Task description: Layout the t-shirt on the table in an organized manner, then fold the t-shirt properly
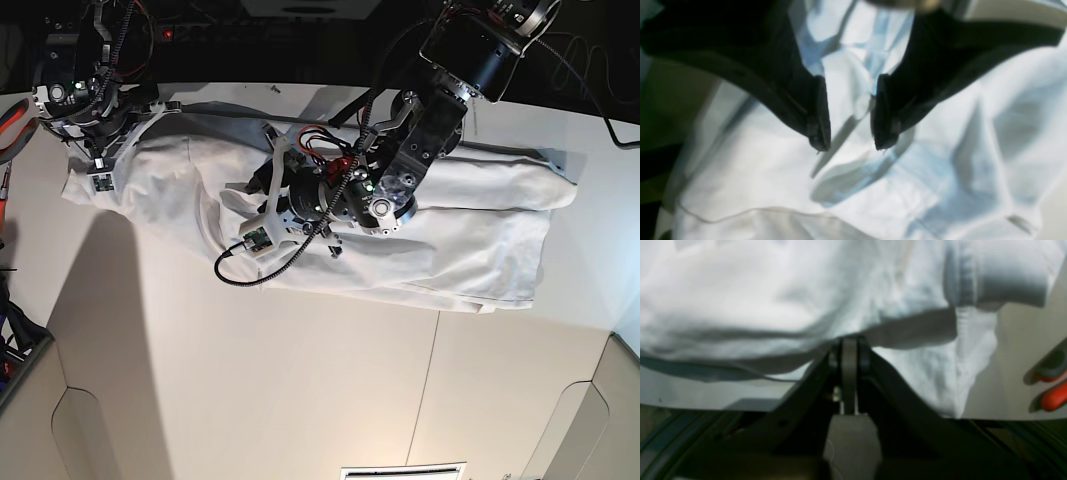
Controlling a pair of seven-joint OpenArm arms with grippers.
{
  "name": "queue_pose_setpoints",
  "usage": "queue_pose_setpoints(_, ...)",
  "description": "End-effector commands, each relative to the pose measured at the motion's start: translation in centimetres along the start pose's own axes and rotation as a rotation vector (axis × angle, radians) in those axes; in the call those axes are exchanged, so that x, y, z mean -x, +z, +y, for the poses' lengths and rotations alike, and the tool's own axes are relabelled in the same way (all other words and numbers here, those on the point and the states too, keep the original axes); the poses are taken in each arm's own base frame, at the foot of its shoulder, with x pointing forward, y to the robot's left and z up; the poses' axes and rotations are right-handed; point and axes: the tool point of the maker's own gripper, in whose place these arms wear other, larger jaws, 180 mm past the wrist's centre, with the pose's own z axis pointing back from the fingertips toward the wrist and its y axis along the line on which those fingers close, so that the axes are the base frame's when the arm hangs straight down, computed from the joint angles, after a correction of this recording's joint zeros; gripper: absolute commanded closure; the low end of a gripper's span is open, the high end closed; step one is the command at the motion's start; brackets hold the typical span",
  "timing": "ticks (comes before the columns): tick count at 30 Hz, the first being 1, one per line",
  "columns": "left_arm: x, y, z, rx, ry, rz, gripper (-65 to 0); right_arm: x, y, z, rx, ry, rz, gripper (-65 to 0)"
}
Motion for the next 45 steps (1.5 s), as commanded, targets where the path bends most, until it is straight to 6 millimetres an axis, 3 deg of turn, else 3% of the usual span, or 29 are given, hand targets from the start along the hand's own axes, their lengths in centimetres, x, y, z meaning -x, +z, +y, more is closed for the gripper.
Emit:
queue_pose_setpoints(1,-1.7,0.0,0.0,-0.018,-0.033,-0.042,-25.7,-0.8,0.3,-0.4,0.013,0.0,-0.03,0.0)
queue_pose_setpoints(8,-1.6,-0.5,1.6,-0.227,-0.141,0.004,-24.5,-0.8,0.3,0.0,-0.009,-0.011,-0.034,0.0)
queue_pose_setpoints(12,-1.5,-0.2,2.2,-0.258,-0.13,0.022,-3.8,-0.8,0.3,0.0,-0.009,-0.011,-0.034,0.0)
queue_pose_setpoints(14,-1.4,0.1,2.3,-0.265,-0.129,0.048,0.0,-0.8,0.3,0.0,-0.009,-0.011,-0.034,0.0)
queue_pose_setpoints(21,-2.9,2.6,4.4,-0.337,-0.09,0.04,0.0,-0.8,0.3,-0.1,-0.009,-0.011,-0.034,0.0)
queue_pose_setpoints(29,-0.3,5.2,9.1,-0.41,0.066,0.068,0.0,-0.8,0.3,-0.1,-0.008,-0.011,-0.033,0.0)
queue_pose_setpoints(34,1.8,7.0,11.5,-0.44,0.121,0.085,-23.4,-0.8,0.3,-0.1,-0.008,-0.011,-0.033,0.0)
queue_pose_setpoints(41,2.8,7.5,11.8,-0.415,0.156,0.09,-24.4,-0.9,0.4,-0.2,-0.006,-0.008,-0.033,0.0)
queue_pose_setpoints(45,3.0,7.6,11.8,-0.416,0.156,0.101,-24.4,-0.9,1.3,-1.2,0.032,0.012,-0.011,0.0)
